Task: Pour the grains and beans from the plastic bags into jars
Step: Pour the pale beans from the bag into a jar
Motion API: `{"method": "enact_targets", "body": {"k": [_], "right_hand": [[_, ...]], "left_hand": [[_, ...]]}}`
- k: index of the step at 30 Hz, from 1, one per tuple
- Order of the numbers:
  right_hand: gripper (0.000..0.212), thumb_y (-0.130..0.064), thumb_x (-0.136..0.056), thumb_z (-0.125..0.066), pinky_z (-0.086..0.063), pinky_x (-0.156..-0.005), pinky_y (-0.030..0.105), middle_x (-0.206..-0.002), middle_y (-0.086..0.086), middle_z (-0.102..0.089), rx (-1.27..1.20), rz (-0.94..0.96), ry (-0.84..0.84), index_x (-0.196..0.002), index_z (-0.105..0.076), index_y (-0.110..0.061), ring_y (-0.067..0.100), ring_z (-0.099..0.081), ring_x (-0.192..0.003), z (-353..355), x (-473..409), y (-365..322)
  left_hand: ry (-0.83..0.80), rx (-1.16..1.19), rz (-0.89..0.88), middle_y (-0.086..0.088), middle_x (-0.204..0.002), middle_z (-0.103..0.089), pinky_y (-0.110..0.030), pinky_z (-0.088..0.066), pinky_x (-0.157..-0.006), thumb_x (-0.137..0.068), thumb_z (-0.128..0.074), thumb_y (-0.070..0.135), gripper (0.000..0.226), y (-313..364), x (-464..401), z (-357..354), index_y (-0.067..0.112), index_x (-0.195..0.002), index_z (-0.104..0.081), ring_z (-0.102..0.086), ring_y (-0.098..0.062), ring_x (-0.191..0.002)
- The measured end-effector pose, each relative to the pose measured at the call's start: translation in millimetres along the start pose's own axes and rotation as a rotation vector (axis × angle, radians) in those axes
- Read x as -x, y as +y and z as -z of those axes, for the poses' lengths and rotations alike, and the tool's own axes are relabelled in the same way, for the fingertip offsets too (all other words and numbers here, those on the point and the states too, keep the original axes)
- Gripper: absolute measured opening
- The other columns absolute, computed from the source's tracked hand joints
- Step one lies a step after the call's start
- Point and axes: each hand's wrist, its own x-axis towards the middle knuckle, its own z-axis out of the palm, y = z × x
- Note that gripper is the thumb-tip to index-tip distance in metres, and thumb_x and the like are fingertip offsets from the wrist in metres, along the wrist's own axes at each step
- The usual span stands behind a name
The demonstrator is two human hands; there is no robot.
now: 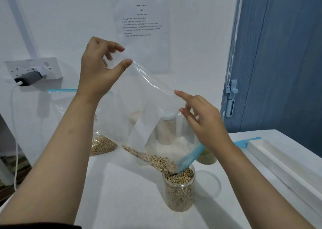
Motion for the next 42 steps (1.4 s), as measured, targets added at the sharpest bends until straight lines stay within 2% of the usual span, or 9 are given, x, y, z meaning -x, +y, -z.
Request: {"method": "enact_targets", "body": {"k": [6, 11, 14, 21, 24, 27, 32, 37, 42], "right_hand": [[0.042, -0.014, -0.099, -0.060, -0.037, -0.072, 0.009, -0.086, -0.003, -0.055, -0.030, -0.006, 0.055, -0.140, -0.057, -0.021, 0.000, -0.047, -0.079, 3.4, -1.8, -4.4], [0.039, -0.013, -0.099, -0.061, -0.035, -0.076, 0.003, -0.087, -0.005, -0.055, -0.041, 0.008, 0.061, -0.138, -0.059, -0.019, -0.011, -0.047, -0.082, 3.0, -3.6, -7.0], [0.039, -0.013, -0.098, -0.061, -0.035, -0.075, 0.002, -0.087, -0.006, -0.055, -0.039, 0.014, 0.080, -0.137, -0.060, -0.019, -0.012, -0.047, -0.082, 3.1, -4.0, -9.5], [0.038, -0.016, -0.098, -0.059, -0.037, -0.072, 0.006, -0.087, -0.005, -0.055, -0.047, 0.021, 0.123, -0.136, -0.061, -0.018, -0.006, -0.048, -0.083, -1.5, 3.6, -11.2], [0.037, -0.017, -0.098, -0.058, -0.039, -0.072, 0.007, -0.088, -0.005, -0.055, -0.062, -0.002, 0.135, -0.135, -0.061, -0.018, -0.001, -0.050, -0.085, -2.3, 6.4, -11.2], [0.036, -0.021, -0.098, -0.058, -0.037, -0.074, 0.005, -0.087, -0.007, -0.054, -0.043, 0.002, 0.118, -0.134, -0.062, -0.018, -0.009, -0.049, -0.085, -2.4, 6.2, -10.4], [0.035, -0.024, -0.097, -0.060, -0.035, -0.075, 0.003, -0.086, -0.011, -0.053, -0.044, -0.007, 0.123, -0.132, -0.063, -0.021, -0.010, -0.049, -0.085, -0.2, 4.6, -10.9], [0.033, -0.024, -0.096, -0.065, -0.036, -0.073, 0.006, -0.083, -0.014, -0.052, -0.063, -0.033, 0.147, -0.129, -0.066, -0.024, -0.004, -0.052, -0.083, 2.6, 3.4, -14.6], [0.031, -0.022, -0.095, -0.067, -0.035, -0.070, 0.006, -0.080, -0.017, -0.051, -0.072, -0.068, 0.161, -0.126, -0.068, -0.026, -0.002, -0.052, -0.080, 4.4, 4.1, -14.8]], "left_hand": [[-0.002, 0.001, 0.010, 0.017, -0.098, -0.045, -0.019, -0.044, -0.075, -0.083, -0.076, 0.040, 0.028, -2.8, -0.2, 1.2, 0.027, -0.105, -0.064, -0.052, -0.005, -0.085], [-0.002, 0.004, 0.019, 0.017, -0.098, -0.046, -0.018, -0.044, -0.074, -0.083, -0.076, 0.040, 0.027, -4.3, 0.7, 2.4, 0.030, -0.104, -0.062, -0.051, -0.003, -0.084], [0.001, 0.009, 0.021, 0.016, -0.100, -0.047, -0.018, -0.044, -0.075, -0.083, -0.075, 0.040, 0.027, -4.3, 1.5, 3.7, 0.031, -0.105, -0.061, -0.052, -0.003, -0.085], [0.056, 0.124, 0.137, 0.013, -0.105, -0.061, -0.025, -0.045, -0.082, -0.091, -0.066, 0.036, 0.043, -12.5, 23.3, 5.8, 0.033, -0.129, -0.046, -0.059, -0.003, -0.092], [0.089, 0.122, 0.173, 0.013, -0.108, -0.064, -0.021, -0.043, -0.088, -0.093, -0.065, 0.032, 0.044, -18.2, 40.5, 2.6, 0.031, -0.132, -0.044, -0.060, -0.002, -0.094], [0.074, 0.108, 0.204, 0.007, -0.112, -0.059, -0.016, -0.042, -0.089, -0.091, -0.070, 0.028, 0.050, -25.3, 53.9, -2.7, 0.025, -0.135, -0.046, -0.057, -0.005, -0.094], [0.052, 0.050, 0.147, 0.017, -0.111, -0.042, -0.011, -0.041, -0.089, -0.088, -0.072, 0.029, 0.056, -27.5, 52.6, -2.9, 0.031, -0.135, -0.042, -0.049, 0.003, -0.093], [0.046, 0.023, 0.097, 0.003, -0.116, -0.043, -0.011, -0.040, -0.086, -0.087, -0.072, 0.033, 0.057, -18.8, 40.5, 2.0, 0.028, -0.136, -0.044, -0.048, 0.003, -0.092], [0.047, 0.018, 0.085, 0.014, -0.113, -0.040, -0.011, -0.039, -0.085, -0.087, -0.072, 0.034, 0.056, -14.3, 37.3, 0.7, 0.029, -0.135, -0.045, -0.047, 0.004, -0.091]]}}
